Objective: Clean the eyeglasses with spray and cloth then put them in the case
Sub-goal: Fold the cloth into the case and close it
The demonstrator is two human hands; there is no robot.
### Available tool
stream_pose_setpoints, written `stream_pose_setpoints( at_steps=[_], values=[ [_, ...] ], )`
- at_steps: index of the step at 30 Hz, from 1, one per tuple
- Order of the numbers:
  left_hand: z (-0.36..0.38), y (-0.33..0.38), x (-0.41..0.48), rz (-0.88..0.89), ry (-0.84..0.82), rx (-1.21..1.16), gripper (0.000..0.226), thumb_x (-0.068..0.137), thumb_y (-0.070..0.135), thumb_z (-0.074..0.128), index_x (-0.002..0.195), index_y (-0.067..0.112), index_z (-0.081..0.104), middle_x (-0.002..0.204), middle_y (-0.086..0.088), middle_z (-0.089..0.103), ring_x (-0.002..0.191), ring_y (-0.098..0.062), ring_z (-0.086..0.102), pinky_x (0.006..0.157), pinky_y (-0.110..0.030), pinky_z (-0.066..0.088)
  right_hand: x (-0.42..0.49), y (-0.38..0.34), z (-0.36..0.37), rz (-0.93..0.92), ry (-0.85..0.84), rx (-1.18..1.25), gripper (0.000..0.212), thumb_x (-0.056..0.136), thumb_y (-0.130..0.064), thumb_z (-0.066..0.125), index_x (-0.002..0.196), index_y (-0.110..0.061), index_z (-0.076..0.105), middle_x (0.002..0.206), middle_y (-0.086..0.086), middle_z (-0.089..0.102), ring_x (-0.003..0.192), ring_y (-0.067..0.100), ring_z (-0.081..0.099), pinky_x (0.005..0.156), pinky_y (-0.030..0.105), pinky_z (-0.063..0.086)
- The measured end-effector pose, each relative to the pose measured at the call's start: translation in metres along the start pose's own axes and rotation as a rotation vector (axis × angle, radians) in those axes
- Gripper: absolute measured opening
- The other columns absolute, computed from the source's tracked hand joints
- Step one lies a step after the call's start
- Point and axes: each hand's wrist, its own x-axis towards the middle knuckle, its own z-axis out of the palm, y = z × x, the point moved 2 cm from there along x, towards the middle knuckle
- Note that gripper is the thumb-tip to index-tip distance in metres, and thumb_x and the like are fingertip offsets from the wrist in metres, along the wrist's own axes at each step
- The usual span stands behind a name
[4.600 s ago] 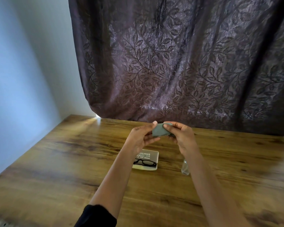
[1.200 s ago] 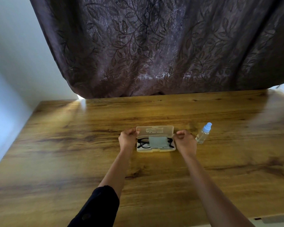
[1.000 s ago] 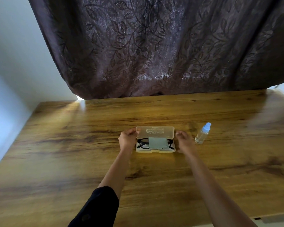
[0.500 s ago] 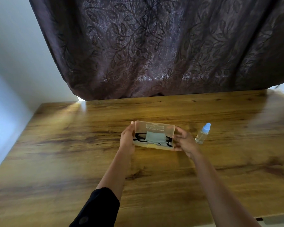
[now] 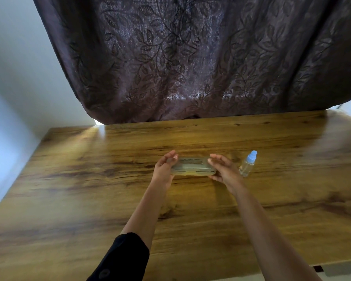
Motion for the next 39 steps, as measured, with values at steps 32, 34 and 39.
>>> stream_pose_setpoints(
  at_steps=[32, 34, 39],
  values=[
    [0.006, -0.024, -0.014, 0.005, 0.087, 0.286, 0.044, 0.088, 0.017, 0.058, 0.129, 0.005, 0.046, 0.114, -0.009, 0.058, 0.102, -0.021, 0.057, 0.092, -0.032, 0.045, -0.008, 0.021, -0.013, 0.065, 0.165, 0.091, 0.05, 0.074, -0.011, 0.072, 0.12, -0.011, 0.053, 0.12, 0.008, 0.057, 0.108, 0.024, 0.056, 0.084, 0.031, 0.051],
    [0.001, -0.028, -0.011, -0.009, 0.236, 0.422, 0.042, 0.086, 0.027, 0.061, 0.124, 0.009, 0.053, 0.112, -0.005, 0.062, 0.104, -0.02, 0.059, 0.095, -0.034, 0.047, -0.007, 0.023, -0.016, 0.08, 0.166, 0.076, 0.053, 0.074, -0.012, 0.072, 0.123, -0.01, 0.051, 0.121, 0.009, 0.057, 0.109, 0.024, 0.056, 0.086, 0.033, 0.051],
    [-0.002, -0.035, -0.019, 0.001, 0.345, 0.625, 0.035, 0.085, 0.029, 0.063, 0.117, 0.016, 0.062, 0.11, -0.003, 0.065, 0.091, -0.014, 0.059, 0.078, -0.026, 0.047, -0.009, 0.029, -0.023, 0.117, 0.161, -0.035, 0.036, 0.079, -0.013, 0.069, 0.113, -0.014, 0.057, 0.107, 0.003, 0.058, 0.101, 0.02, 0.057, 0.084, 0.034, 0.052]
  ],
)
